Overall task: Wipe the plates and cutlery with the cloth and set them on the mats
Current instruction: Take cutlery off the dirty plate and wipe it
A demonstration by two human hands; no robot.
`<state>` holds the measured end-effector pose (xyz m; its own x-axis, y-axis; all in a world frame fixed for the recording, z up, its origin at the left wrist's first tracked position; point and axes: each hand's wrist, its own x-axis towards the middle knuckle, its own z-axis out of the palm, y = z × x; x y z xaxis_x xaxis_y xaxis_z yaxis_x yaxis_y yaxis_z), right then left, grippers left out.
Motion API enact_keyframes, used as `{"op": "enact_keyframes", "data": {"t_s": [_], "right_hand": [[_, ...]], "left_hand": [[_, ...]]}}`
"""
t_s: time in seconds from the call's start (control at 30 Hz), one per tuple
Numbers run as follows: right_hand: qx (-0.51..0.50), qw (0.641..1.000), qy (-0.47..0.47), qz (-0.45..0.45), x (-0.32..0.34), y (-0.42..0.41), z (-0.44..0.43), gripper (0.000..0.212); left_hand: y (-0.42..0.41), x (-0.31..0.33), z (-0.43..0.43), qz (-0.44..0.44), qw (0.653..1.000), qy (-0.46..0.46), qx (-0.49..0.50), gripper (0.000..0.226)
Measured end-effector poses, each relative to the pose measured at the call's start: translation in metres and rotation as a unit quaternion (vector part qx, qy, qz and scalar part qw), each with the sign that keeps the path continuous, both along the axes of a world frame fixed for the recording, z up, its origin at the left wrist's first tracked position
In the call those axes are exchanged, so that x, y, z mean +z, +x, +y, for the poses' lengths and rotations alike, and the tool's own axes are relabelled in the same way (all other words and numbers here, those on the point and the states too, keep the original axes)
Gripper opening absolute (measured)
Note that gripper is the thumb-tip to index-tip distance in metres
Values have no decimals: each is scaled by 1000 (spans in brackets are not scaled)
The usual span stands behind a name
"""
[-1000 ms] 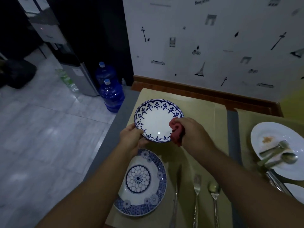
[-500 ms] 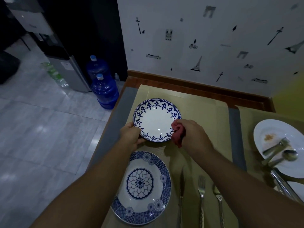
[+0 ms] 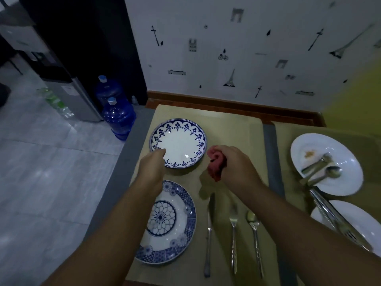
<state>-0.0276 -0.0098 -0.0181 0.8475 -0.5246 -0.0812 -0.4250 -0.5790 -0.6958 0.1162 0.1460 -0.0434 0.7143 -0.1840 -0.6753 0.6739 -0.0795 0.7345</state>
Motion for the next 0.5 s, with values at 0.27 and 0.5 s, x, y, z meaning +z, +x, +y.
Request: {"op": "enact_keyframes", "data": {"t_s": [0.27, 0.5], "right_hand": [[-30, 999, 26, -17, 11, -118, -30, 57], [-100, 993, 42, 45, 4, -230, -74, 40]], "left_hand": [[-121, 12, -67, 74, 990, -82, -91, 42], [-235, 6, -123, 108, 971, -58, -204, 16]]}}
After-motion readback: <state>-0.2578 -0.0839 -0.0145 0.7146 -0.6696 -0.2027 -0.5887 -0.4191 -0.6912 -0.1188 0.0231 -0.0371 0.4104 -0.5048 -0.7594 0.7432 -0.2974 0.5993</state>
